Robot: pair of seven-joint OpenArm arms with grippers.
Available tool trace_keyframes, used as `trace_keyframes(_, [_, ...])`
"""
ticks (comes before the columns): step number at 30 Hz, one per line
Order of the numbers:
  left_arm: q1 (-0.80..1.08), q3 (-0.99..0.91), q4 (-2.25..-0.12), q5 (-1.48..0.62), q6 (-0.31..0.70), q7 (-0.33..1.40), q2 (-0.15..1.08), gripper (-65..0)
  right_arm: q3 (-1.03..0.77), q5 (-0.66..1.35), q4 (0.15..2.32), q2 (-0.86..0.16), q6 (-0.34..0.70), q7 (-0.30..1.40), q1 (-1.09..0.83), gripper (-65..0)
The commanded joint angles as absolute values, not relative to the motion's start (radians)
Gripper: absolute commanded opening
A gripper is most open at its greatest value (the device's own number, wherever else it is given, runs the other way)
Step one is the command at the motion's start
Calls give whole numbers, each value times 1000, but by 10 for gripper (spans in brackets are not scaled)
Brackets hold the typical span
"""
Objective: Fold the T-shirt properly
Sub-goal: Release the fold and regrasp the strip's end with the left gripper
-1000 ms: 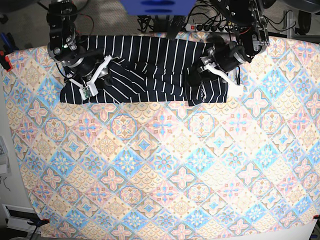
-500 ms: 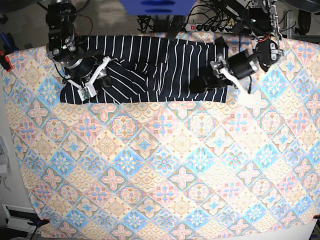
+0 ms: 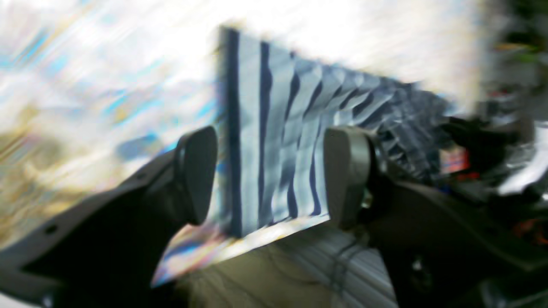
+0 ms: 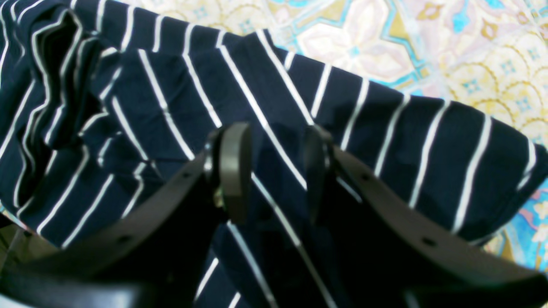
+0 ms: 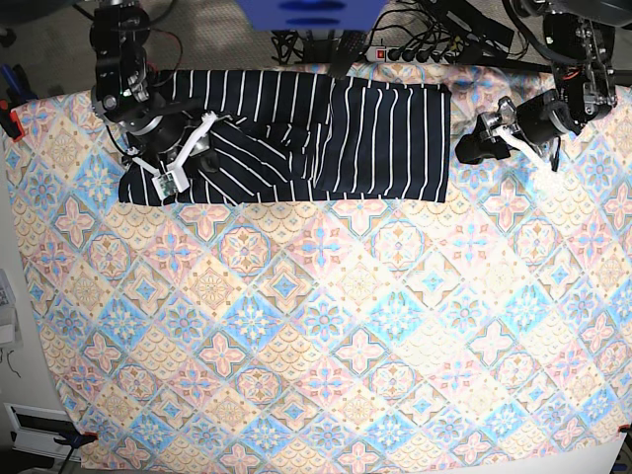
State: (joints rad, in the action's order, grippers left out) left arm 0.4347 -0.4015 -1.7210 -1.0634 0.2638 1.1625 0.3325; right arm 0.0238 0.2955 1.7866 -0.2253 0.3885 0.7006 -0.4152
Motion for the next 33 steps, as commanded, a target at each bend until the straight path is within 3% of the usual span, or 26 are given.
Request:
trace_keyframes(1, [429, -406, -1716, -1053, 271, 1152, 340, -264, 19, 305, 1807, -232, 390, 680, -410, -448])
trace_keyframes(24, [340, -194, -1465, -978, 271, 1082, 305, -283, 18, 305, 1813, -232, 390, 680, -410, -448])
trace_keyframes(27, [338, -194, -1465, -978, 271, 1082, 305, -364, 18, 305, 1817, -232, 390, 680, -410, -448])
trace_keyframes(33, [338, -202, -1471, -984, 271, 1082, 305, -649, 7, 305, 1821, -232, 390, 680, -410, -448])
